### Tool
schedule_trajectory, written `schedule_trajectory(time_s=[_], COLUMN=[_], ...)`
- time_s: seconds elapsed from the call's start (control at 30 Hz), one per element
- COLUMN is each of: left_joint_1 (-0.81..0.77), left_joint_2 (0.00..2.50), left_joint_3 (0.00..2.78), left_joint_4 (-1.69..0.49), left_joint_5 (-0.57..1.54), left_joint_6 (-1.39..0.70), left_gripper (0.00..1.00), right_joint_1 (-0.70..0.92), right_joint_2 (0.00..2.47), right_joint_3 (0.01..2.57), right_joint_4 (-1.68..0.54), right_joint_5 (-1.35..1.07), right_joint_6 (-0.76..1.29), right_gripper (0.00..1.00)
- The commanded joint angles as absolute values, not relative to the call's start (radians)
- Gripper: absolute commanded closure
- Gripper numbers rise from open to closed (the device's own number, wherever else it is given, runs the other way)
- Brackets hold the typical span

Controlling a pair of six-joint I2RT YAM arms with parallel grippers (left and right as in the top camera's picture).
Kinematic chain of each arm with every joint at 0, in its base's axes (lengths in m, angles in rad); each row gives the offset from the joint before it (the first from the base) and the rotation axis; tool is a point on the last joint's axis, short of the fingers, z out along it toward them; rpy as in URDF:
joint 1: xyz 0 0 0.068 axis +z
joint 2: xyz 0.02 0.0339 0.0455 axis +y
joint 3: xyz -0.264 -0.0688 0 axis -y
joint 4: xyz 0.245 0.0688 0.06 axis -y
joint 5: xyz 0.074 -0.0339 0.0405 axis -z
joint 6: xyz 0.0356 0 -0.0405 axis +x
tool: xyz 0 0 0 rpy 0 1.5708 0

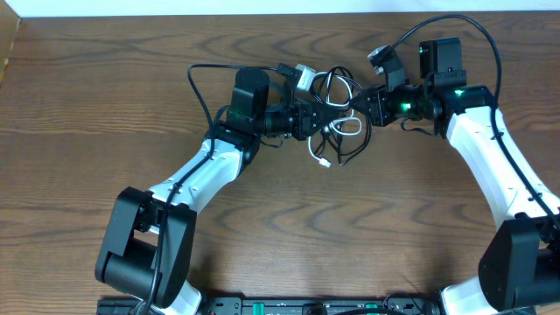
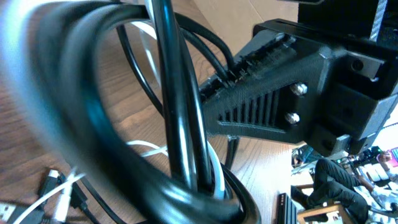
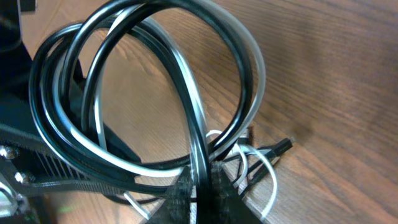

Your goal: Untangle cables

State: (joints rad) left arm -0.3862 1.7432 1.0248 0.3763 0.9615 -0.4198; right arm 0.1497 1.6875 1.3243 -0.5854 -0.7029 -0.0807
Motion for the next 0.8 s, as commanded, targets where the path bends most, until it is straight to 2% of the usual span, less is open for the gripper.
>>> schedule_trajectory(time_s=[0.0, 0.07, 0.13, 0.2, 0.37, 0.57, 0.77], left_joint_1=[-0.383, -0.376, -0.363, -0.361, -0.361, -0.361, -0.361], left_joint_2=[1.733, 1.733, 1.733, 1.733, 1.731, 1.652, 1.51], left_joint_3=[1.029, 1.029, 1.029, 1.029, 1.029, 1.029, 1.029], left_joint_4=[0.385, 0.376, 0.275, 0.186, 0.0, -0.004, -0.008], left_joint_5=[0.956, 0.953, 0.831, 0.722, 0.458, 0.455, 0.456], left_joint_6=[-0.394, -0.366, -0.303, -0.255, -0.213, -0.205, -0.198], left_gripper=[0.93, 0.93, 0.93, 0.93, 0.93, 0.93, 0.93], right_joint_1=[0.155, 0.147, 0.134, 0.129, 0.145, 0.224, 0.35], right_joint_2=[1.668, 1.668, 1.667, 1.666, 1.666, 1.666, 1.676], right_joint_3=[1.327, 1.327, 1.327, 1.327, 1.327, 1.327, 1.327], right_joint_4=[-0.594, -0.602, -0.606, -0.603, -0.536, -0.477, -0.47], right_joint_5=[-0.688, -0.678, -0.679, -0.683, -0.766, -0.755, -0.604], right_joint_6=[-0.086, -0.086, -0.086, -0.083, -0.008, 0.056, 0.055], right_gripper=[0.69, 0.57, 0.45, 0.42, 0.41, 0.43, 0.48])
